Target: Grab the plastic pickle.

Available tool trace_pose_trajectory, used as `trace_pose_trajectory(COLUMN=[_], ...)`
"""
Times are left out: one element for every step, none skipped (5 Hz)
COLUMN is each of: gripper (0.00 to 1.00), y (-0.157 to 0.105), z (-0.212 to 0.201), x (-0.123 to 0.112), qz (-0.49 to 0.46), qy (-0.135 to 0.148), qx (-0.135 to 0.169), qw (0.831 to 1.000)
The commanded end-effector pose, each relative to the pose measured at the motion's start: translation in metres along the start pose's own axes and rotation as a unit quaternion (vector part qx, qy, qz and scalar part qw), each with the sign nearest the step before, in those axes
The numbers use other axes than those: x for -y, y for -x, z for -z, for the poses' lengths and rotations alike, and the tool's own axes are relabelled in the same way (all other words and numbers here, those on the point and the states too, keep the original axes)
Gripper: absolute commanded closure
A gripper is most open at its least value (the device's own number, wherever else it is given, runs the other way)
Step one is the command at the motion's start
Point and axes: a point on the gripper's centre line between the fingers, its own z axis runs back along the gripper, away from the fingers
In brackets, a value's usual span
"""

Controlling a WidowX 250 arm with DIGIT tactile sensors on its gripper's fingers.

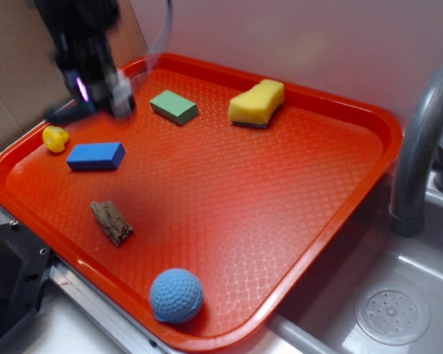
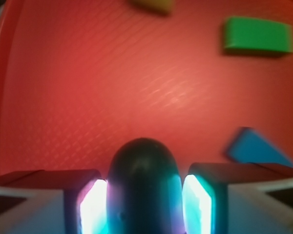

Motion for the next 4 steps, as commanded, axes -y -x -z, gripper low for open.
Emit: trace_pose_trajectory(gripper=[1.00,1.00,1.00,1.00], y=[-0.023,-0.018,-0.015,-0.017], z=[-0.085,-0.083,-0.075,-0.074], x=[0.006,0.025,0.028,0.026], qz=[-0.050,-0.017,-0.011,-0.011], qy=[-0.049,-0.057,-0.061,-0.054], qx=[0.066,0.077,0.075,0.072], qw=[0.995,0.995,0.995,0.996])
